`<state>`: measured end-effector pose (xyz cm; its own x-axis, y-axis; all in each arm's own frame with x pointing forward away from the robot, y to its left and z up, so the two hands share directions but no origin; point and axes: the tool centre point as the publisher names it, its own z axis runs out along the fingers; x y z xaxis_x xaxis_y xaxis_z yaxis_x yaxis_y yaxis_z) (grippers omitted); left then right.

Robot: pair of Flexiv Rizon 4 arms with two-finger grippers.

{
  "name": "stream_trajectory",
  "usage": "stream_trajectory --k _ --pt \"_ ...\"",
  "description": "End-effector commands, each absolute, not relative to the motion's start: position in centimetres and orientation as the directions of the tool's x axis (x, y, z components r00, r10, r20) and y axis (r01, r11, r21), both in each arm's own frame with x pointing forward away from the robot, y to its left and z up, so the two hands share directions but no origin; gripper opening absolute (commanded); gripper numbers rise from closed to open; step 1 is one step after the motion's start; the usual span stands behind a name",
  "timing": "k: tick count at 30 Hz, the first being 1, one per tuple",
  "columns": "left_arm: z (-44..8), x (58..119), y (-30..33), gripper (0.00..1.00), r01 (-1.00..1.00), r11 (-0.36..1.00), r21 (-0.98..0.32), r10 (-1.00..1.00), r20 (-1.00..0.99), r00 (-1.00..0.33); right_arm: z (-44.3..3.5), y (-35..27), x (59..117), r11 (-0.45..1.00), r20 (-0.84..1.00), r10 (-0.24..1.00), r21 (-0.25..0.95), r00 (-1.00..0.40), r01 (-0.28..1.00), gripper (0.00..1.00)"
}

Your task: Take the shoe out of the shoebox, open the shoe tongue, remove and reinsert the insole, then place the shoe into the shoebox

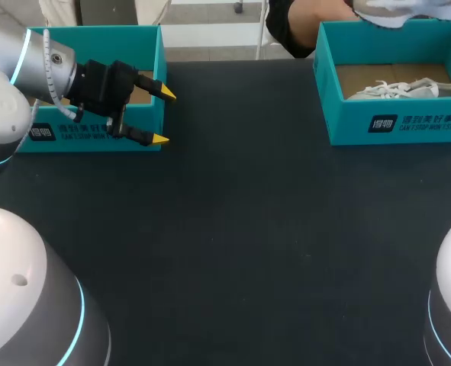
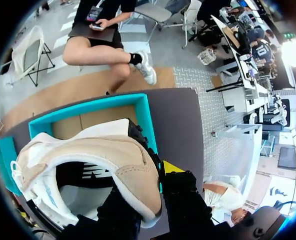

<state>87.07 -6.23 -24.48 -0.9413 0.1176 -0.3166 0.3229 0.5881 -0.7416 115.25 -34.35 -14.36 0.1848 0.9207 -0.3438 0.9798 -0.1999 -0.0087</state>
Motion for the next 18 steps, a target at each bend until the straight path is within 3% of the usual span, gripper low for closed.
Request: stream_trajectory --k 1,10,18 --pt "-24.5 87.2 -6.3 1.00 0.323 0.590 -0.740 0.119 -0.316 -0.941 -14.9 -34.5 114.8 -0.218 -0.343 0.915 0.031 0.215 0.976 0.00" --pt "-24.5 87.2 -6.3 1.00 0.323 0.590 -0.740 0.119 -0.316 -0.941 -18.5 -34.8 114.6 -0.281 -0.385 0.867 0.145 0.316 0.949 0.00" --pt "-24.5 87.2 -6.3 1.00 0.323 0.590 -0.740 0.119 -0.316 -0.941 -21.3 -34.9 114.6 -0.270 -0.378 0.876 0.133 0.301 0.954 0.00"
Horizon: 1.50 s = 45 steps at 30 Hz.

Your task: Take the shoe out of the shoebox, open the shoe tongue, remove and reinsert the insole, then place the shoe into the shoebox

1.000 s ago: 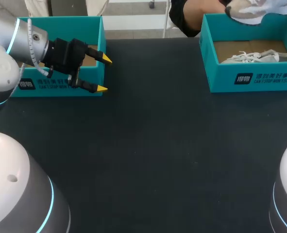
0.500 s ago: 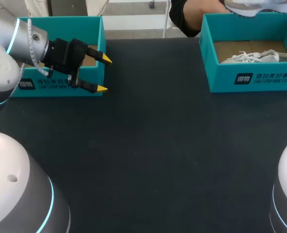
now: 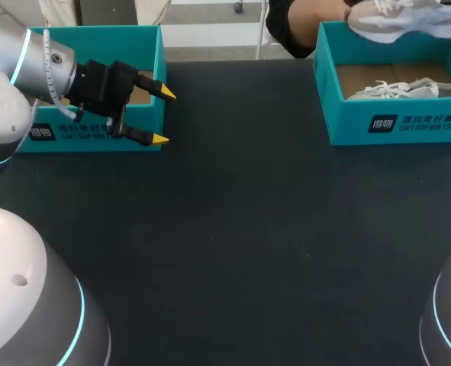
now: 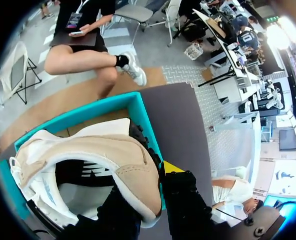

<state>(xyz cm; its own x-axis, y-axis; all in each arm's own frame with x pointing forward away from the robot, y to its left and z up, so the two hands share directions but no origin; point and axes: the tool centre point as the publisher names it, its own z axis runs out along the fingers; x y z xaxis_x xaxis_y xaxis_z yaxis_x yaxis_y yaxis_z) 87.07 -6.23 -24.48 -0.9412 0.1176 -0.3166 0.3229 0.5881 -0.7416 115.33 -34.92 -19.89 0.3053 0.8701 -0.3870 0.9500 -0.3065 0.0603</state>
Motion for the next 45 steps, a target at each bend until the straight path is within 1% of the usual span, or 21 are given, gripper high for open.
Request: stream_trajectory --k 1,17,36,45 --pt "-24.5 87.2 -6.3 1.00 0.323 0.590 -0.740 0.119 -0.316 -0.941 -21.7 -34.9 114.6 -0.268 -0.380 0.875 0.132 0.299 0.954 0.00" --pt "-24.5 87.2 -6.3 1.00 0.323 0.590 -0.740 0.119 -0.316 -0.941 -25.4 -34.6 114.8 -0.251 -0.367 0.888 0.116 0.276 0.961 0.00" --pt "-24.5 87.2 -6.3 1.00 0.323 0.590 -0.740 0.119 -0.316 -0.941 -29.2 -34.1 116.3 -0.243 -0.357 0.893 0.129 0.273 0.961 0.00" --pt "-24.5 87.2 -6.3 1.00 0.323 0.590 -0.740 0.119 -0.316 -0.941 -31.8 -34.1 117.0 -0.228 -0.361 0.896 0.127 0.260 0.965 0.00"
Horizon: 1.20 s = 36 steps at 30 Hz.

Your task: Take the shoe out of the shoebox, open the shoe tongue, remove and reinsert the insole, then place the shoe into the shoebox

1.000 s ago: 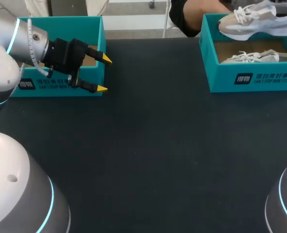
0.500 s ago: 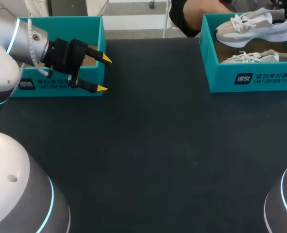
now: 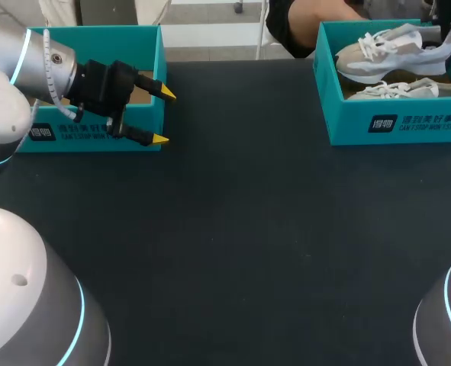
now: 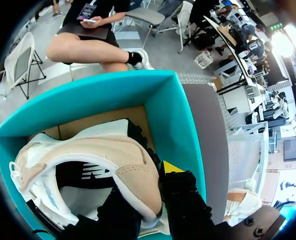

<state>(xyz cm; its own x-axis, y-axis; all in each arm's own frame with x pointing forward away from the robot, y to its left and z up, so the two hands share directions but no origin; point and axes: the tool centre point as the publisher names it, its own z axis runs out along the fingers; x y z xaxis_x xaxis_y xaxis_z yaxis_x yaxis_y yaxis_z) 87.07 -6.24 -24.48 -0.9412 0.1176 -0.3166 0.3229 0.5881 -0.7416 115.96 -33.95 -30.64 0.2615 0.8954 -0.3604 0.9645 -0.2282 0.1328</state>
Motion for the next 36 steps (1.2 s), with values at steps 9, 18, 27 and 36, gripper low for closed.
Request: stream_trajectory --k 9,18,27,36 --pt "-24.5 87.2 -6.3 1.00 0.323 0.590 -0.740 0.119 -0.316 -0.941 -34.7 -34.0 117.8 -0.228 -0.330 0.909 0.116 0.254 0.967 0.00" --pt "-24.5 87.2 -6.3 1.00 0.323 0.590 -0.740 0.119 -0.316 -0.941 -36.1 -34.6 118.2 -0.219 -0.296 0.924 0.112 0.243 0.969 0.00" --pt "-24.5 87.2 -6.3 1.00 0.323 0.590 -0.740 0.119 -0.316 -0.941 -36.2 -34.9 118.2 -0.212 -0.282 0.930 0.113 0.236 0.971 0.77" --pt "-24.5 87.2 -6.3 1.00 0.323 0.590 -0.740 0.119 -0.316 -0.941 -32.3 -32.8 116.1 -0.181 -0.260 0.943 0.121 0.207 0.976 1.00"
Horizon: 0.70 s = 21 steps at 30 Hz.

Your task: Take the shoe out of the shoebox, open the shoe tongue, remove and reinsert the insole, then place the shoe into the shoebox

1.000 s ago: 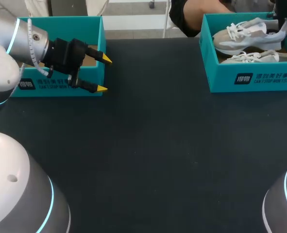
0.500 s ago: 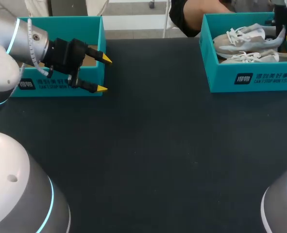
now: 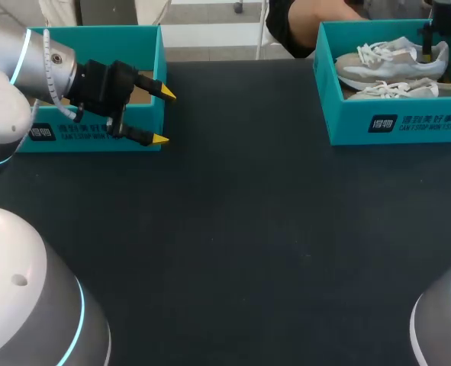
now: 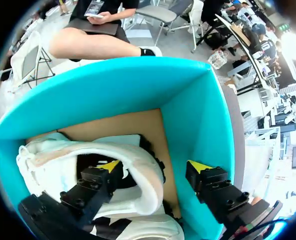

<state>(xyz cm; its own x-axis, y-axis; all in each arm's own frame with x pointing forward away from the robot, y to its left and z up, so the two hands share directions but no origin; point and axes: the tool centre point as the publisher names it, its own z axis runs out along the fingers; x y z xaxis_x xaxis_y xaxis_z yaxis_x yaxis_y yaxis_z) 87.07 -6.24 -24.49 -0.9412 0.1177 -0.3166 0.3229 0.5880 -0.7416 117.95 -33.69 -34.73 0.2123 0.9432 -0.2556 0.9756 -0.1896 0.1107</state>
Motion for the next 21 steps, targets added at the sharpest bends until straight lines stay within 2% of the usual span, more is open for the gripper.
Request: stream_trajectory --k 1,21 --pt "-24.5 87.2 -6.3 1.00 0.323 0.590 -0.740 0.119 -0.316 -0.941 -31.9 -32.5 115.8 -0.179 -0.258 0.944 0.118 0.204 0.977 1.00" --pt "-24.5 87.2 -6.3 1.00 0.323 0.590 -0.740 0.119 -0.316 -0.941 -21.9 -25.6 108.3 -0.288 -0.181 0.931 0.171 0.318 0.942 1.00"
